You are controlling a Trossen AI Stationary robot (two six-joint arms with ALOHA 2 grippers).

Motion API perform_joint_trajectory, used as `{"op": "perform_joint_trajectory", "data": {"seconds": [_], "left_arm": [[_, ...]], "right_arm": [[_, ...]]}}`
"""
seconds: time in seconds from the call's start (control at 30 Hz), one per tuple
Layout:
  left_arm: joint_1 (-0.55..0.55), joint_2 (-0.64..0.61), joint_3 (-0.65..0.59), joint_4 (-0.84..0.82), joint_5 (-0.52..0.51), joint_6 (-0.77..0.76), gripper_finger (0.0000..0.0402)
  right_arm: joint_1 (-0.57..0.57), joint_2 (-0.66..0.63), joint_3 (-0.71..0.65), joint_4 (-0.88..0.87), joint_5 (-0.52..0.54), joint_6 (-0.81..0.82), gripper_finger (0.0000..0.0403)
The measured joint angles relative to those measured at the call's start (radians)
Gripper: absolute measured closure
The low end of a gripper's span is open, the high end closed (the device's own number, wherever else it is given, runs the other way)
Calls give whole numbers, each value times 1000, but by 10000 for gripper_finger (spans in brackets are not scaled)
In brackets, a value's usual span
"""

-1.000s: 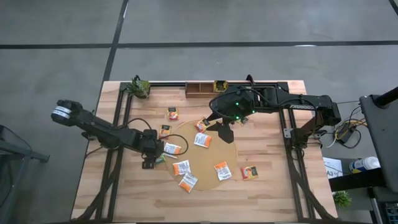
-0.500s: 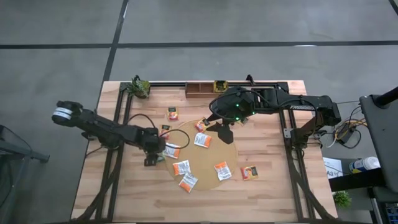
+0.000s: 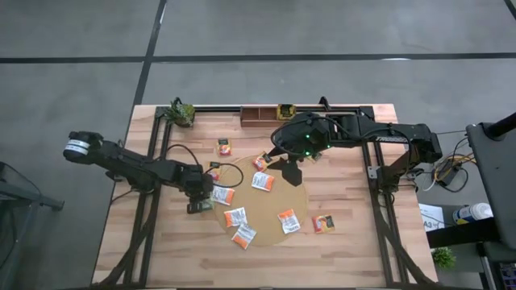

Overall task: Pick & Place Tea
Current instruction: Put the yellow tea bag into the right section of the wooden organizer

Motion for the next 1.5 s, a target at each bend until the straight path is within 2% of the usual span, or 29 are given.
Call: {"op": "perform_joint_trajectory", "data": {"seconds": [0.1,0.2,0.4,0.63,1.03,1.3,1.5], "left_arm": [[0,0,0,0,13,0,375],[0,0,0,1,25,0,396],[-1,-1,9,-5,27,-9,401],[-2,-2,86,-52,38,-14,401],[0,-36,178,-232,18,-10,401],[18,-105,241,-340,-31,9,401],[70,-126,341,-365,-78,62,401]], "right_arm": [[0,0,0,0,4,0,202],[0,0,0,0,3,0,202],[0,0,0,0,3,0,202],[0,0,0,0,3,-3,202],[0,0,0,-22,2,-4,202],[0,0,0,-78,2,-12,202],[0,0,0,-111,2,-30,202]]}}
